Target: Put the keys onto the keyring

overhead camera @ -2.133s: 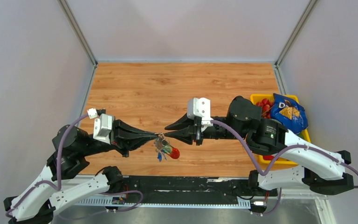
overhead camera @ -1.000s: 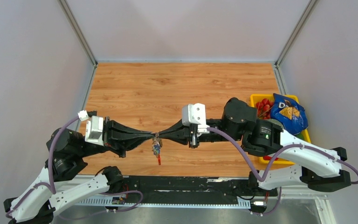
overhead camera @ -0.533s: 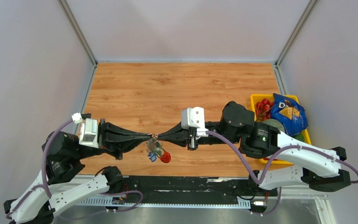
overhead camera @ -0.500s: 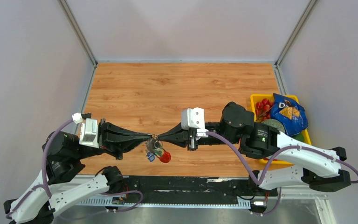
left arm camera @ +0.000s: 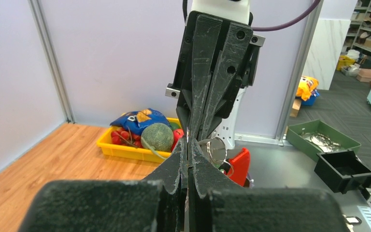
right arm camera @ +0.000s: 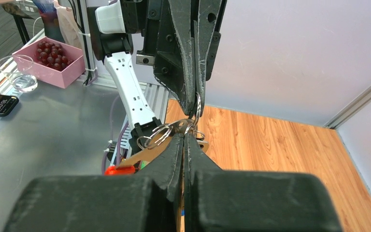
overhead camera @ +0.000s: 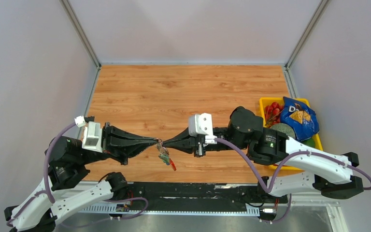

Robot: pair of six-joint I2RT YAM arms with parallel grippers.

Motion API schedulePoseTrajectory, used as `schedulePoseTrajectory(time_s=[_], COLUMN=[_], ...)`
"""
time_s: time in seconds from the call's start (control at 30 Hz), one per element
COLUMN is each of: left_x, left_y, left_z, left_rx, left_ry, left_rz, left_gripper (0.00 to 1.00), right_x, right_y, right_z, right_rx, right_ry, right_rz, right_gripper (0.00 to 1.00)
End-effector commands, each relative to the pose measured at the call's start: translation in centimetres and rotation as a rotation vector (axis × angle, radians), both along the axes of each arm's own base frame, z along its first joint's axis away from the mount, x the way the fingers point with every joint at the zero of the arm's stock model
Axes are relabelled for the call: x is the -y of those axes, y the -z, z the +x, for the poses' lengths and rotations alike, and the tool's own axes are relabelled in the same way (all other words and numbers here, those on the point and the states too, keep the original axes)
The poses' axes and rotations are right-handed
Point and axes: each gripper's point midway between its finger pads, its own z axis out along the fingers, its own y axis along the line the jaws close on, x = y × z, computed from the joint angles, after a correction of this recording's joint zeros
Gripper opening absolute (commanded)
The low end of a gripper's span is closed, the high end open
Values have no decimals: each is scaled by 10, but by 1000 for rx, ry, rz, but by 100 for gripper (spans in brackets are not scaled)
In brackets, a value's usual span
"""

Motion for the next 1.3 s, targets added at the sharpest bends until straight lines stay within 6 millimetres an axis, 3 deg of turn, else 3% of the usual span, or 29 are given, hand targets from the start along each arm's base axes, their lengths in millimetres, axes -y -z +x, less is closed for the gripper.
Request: schedulePoseTrajectory(time_s=[0.0,0.2,0.33,0.67,1.07,1.27], left_x=[-8,-8,-5,4,10,21], left_y=[-33,-37,-39,-44,-41,-37], left_z=[-3,-9,-20,-49,-76,-67], left_rx=[52,65,75,82,95,52], left_ry=[-9,22,87,296,516,508], left_rz=[-116,-136,-137,-139,-96,-68], left_gripper=[0,0,0,0,0,0], right_x=[-5,9,25,56,70,69], right_y=[8,0,-16,-47,-40,-25], right_z=[-8,-5,-7,-13,-32,-33], right_rx=[17,26,35,41,4,-19], right_ry=[-48,-16,-5,3,-85,-86], right_rz=[-26,-21,19,105,105,77], right_gripper=[0,12,26,35,41,43])
